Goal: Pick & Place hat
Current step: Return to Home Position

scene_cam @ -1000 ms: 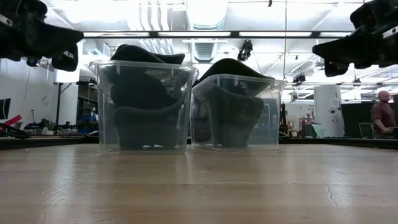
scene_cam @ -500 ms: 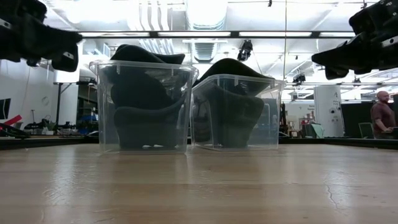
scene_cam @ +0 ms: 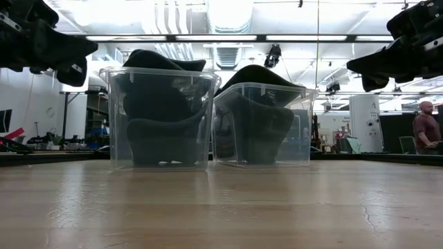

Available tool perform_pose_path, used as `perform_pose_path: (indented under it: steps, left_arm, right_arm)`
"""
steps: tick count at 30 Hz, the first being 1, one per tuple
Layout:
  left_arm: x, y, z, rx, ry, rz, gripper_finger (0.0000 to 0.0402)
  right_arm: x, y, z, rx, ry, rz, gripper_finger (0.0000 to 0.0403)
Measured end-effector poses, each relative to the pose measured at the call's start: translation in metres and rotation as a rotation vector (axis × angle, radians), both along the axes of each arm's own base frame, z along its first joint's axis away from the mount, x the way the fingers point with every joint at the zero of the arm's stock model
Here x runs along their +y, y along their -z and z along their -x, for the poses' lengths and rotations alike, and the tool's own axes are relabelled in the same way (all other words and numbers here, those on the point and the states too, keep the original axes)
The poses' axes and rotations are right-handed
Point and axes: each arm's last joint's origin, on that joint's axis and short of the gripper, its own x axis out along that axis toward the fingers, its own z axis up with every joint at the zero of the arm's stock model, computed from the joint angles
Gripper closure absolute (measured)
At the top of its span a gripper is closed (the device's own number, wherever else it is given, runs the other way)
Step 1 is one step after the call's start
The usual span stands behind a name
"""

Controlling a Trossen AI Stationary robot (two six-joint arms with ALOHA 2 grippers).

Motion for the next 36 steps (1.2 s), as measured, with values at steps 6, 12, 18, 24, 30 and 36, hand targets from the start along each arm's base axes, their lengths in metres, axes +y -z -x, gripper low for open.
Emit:
perform_pose_path:
  steps: [6,12,18,24,30,36]
  left_arm:
    - [0.0,0.0004,0.0,0.002,-0.002,-0.001,0.0401]
    - [0.0001,-0.0006,0.0,-0.006,-0.002,0.002,0.0401]
    - [0.0001,-0.0013,-0.0001,-0.018,-0.003,0.006,0.0401]
    - [0.0001,-0.0016,-0.0001,-0.02,-0.003,0.007,0.0401]
    - [0.0001,-0.0017,-0.0001,-0.023,-0.003,0.008,0.0401]
    - [0.0001,-0.0018,-0.0001,-0.023,-0.003,0.008,0.0401]
  right_arm:
    - [0.0,0.0,0.0,0.0,0.0,0.009,0.0394]
    - [0.0,0.0,0.0,0.0,0.0,-0.002,0.0394]
    - [0.0,0.0,0.0,0.0,0.0,0.004,0.0394]
    - [0.0,0.0,0.0,0.0,0.0,0.008,0.0394]
    - [0.0,-0.0001,0.0,0.0,0.0,-0.002,0.0394]
    - [0.0,-0.0001,0.0,0.0,0.0,0.007,0.0394]
